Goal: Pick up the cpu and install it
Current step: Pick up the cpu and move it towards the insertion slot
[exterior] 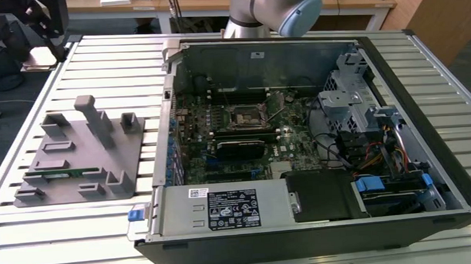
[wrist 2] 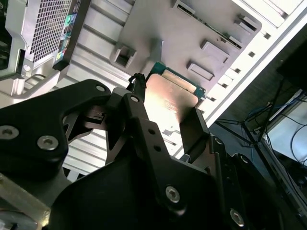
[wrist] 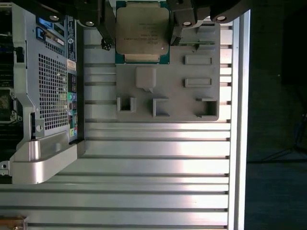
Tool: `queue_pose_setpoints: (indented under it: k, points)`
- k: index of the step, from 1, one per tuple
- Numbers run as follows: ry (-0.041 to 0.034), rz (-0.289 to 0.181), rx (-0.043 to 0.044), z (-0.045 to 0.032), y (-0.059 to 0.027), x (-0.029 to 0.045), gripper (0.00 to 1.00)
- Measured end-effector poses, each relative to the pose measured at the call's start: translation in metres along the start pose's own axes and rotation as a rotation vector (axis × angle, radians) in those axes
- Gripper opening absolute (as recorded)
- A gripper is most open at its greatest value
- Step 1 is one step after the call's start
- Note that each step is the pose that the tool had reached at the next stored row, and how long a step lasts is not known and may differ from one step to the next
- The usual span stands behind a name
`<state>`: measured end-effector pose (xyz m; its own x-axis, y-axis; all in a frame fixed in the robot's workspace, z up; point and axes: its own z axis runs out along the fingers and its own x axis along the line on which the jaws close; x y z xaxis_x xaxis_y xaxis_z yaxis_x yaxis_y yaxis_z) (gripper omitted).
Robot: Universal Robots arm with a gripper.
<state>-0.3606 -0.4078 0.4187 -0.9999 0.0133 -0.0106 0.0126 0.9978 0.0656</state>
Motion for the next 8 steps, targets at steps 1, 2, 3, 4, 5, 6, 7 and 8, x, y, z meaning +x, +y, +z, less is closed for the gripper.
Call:
queue_pose_setpoints:
  k: [1,2,3,4,5,6,7,8]
  points:
    - [0.0000,0.000,0.0000,0.0000,0.0000,-0.0019,0.53]
    - [0.0000,0.000,0.0000,0.0001,0.0000,-0.0037,0.53]
    - [0.0001,0.000,0.0001,0.0000,0.0001,-0.0054,0.53]
    - [0.0000,0.000,0.0000,0.0001,0.0001,-0.0071,0.53]
    - [0.0000,0.000,0.0000,0.0001,0.0001,-0.0088,0.53]
    - [0.0000,0.000,0.0000,0.0001,0.0001,-0.0104,0.53]
    - [0.0000,0.000,0.0000,0.0001,0.0002,-0.0122,0.53]
    - [0.0000,0.000,0.0001,0.0001,0.0002,-0.0139,0.53]
